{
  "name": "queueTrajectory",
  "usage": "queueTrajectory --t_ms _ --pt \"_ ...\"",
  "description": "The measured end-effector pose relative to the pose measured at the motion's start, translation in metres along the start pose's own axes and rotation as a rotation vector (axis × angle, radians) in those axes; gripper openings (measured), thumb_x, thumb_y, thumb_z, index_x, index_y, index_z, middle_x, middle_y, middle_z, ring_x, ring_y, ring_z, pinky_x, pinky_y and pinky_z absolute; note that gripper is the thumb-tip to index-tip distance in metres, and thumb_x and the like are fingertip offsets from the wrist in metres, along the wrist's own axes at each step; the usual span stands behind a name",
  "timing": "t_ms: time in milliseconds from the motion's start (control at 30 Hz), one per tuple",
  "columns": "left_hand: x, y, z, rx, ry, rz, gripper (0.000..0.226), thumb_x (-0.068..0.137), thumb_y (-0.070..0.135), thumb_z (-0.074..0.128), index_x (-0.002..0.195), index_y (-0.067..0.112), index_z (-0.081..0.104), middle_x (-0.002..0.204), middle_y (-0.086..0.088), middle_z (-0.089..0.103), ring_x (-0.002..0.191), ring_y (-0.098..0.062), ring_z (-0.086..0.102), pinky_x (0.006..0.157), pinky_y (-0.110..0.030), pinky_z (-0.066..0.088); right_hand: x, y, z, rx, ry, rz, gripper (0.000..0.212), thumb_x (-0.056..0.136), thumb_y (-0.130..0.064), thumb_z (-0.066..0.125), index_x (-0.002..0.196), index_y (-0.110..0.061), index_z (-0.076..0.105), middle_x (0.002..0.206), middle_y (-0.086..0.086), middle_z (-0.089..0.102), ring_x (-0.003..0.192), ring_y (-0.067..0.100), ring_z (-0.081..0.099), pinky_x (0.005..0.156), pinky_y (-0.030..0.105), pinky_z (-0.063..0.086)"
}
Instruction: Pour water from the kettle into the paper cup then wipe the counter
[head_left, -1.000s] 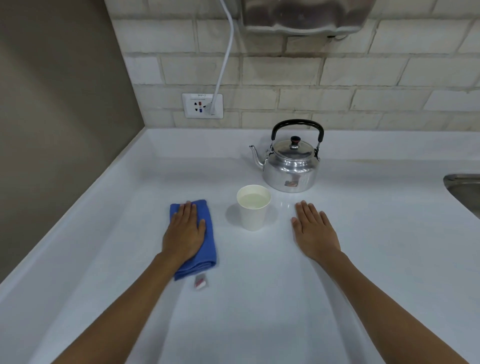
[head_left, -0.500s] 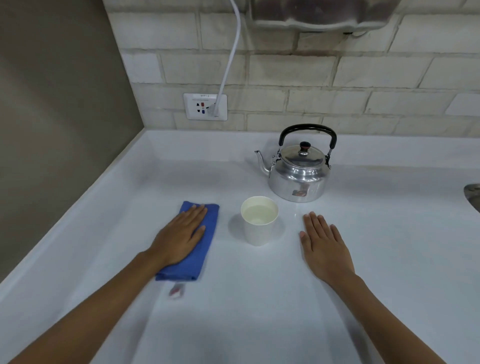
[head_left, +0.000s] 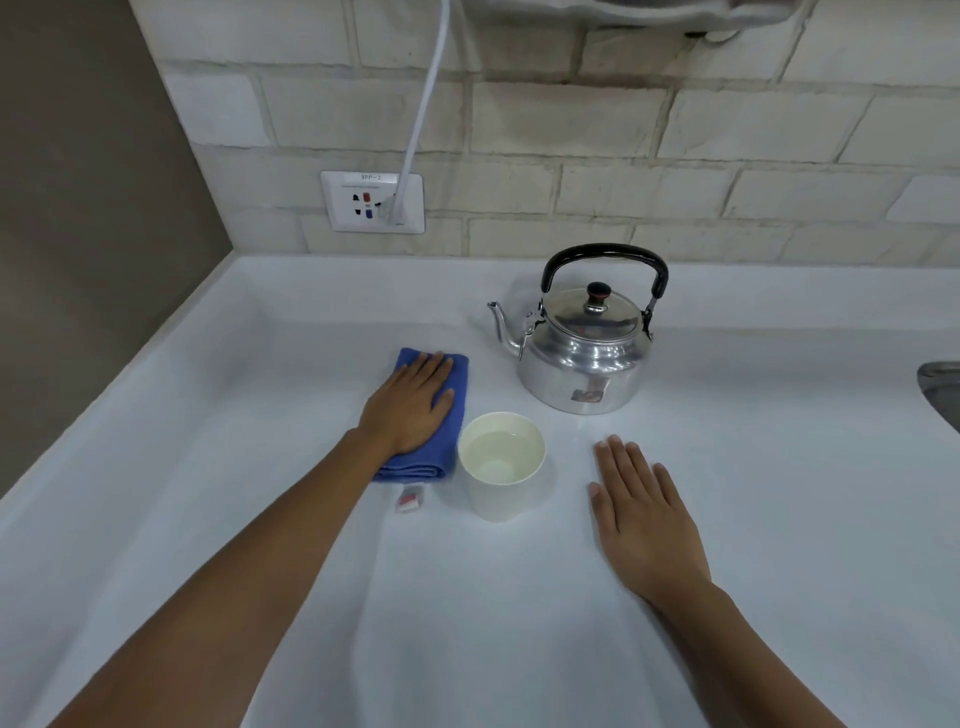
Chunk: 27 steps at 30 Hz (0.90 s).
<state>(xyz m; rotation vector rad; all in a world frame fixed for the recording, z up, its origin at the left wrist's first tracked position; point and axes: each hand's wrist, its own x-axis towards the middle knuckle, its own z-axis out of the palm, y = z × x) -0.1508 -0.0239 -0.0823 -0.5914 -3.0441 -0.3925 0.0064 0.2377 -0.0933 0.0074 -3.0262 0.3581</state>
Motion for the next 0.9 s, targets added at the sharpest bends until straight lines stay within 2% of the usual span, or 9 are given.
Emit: queueTrajectory --t_ms 200,467,667,900 --pt "0.040 -0.014 0.001 -0.007 -0.025 -0.079 0.054 0.098 0.037 0.020 0.145 0.015 0.007 0.157 -0.003 0.008 0.144 -0.018 0.005 0.118 -0.034 0.003 -0.001 -0.001 0.001 0.003 0.030 0.001 0.053 0.098 -0.035 0.017 0.145 -0.022 -0.003 0.157 -0.008 -0.002 0.143 0.007 -0.007 0.118 0.030 -0.005" --pt "0.063 -0.024 -0.001 -0.005 -0.026 -0.081 0.055 0.098 0.037 0.019 0.146 0.013 0.007 0.157 -0.005 0.008 0.144 -0.021 0.005 0.118 -0.038 0.004 -0.002 -0.001 0.002 0.026 0.042 -0.007 0.053 0.098 -0.036 0.017 0.143 -0.023 -0.007 0.156 -0.009 -0.003 0.143 0.007 -0.009 0.118 0.030 -0.006" --pt "0.055 -0.017 -0.010 0.032 -0.113 -0.110 0.059 0.097 0.042 0.016 0.145 0.013 -0.004 0.157 -0.006 -0.002 0.144 -0.020 -0.003 0.118 -0.036 -0.001 -0.002 -0.001 -0.002 0.045 0.013 -0.001 0.053 0.098 -0.037 0.016 0.146 -0.022 -0.003 0.158 -0.007 -0.002 0.143 0.007 -0.009 0.119 0.030 -0.006" --pt "0.023 -0.003 -0.031 0.079 0.105 -0.015 0.060 0.097 0.042 0.020 0.145 0.010 0.001 0.157 -0.007 0.004 0.144 -0.020 0.004 0.117 -0.034 0.004 0.000 0.001 -0.010 0.057 -0.030 -0.001 0.052 0.100 -0.036 0.018 0.147 -0.021 0.001 0.158 -0.006 0.001 0.144 0.009 -0.005 0.119 0.031 -0.004"
